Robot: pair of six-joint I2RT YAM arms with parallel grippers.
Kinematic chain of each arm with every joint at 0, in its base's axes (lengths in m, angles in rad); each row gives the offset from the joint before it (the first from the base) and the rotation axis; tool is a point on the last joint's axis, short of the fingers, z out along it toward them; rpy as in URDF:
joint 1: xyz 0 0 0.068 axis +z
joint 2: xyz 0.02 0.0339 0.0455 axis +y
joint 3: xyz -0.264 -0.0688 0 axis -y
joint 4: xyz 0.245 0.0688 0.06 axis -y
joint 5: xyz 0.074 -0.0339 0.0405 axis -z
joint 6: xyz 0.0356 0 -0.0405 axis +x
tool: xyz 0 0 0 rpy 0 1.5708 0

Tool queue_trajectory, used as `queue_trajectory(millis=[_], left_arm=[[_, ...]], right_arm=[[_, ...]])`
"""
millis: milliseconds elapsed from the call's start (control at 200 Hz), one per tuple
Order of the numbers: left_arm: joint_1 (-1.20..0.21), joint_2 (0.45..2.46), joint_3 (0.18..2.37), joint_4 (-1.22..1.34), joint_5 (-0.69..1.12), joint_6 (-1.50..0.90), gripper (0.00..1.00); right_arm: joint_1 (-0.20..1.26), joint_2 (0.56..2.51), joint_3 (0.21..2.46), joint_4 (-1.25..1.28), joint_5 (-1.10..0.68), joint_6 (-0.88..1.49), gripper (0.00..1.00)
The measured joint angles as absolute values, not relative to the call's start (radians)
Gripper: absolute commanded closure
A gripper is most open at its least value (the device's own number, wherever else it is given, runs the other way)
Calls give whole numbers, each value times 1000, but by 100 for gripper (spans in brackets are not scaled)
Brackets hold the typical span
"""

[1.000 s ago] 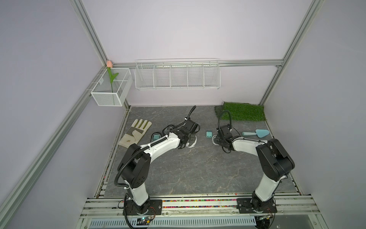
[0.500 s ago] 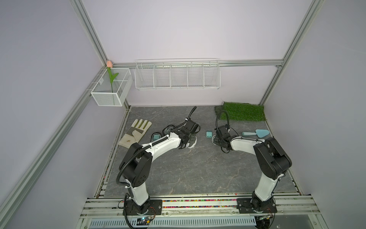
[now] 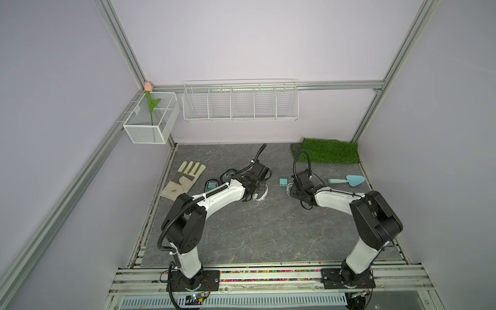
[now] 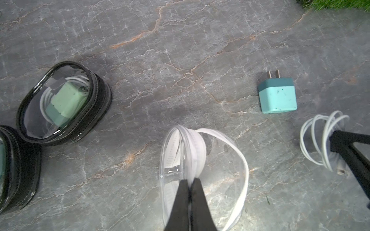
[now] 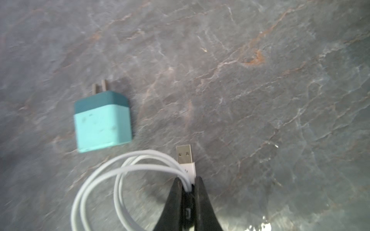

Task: Pack away charging kits
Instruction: Pick up the charging cable from the center of the board, then place the charging cable in the storage bag.

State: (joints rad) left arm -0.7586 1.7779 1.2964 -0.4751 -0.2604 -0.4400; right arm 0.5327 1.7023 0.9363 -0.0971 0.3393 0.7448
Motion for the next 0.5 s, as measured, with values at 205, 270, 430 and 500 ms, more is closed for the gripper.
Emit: queue_trajectory(millis=[205,270,430,500], left_arm=[[-759,1812,1300,-458,-230,-440,100],[-759,1813,1300,-448,-219,-440,100],[-759,1813,1297,-414,-195,-440,100],[-759,1813,1291,-399,-185,-440,100]], right_arm=[[642,1623,945,-42,231,702,94],[658,1631,949,-17,184,698,94],[668,1699,971,53,92,699,94],[673,1729,978,73,62,699,94]])
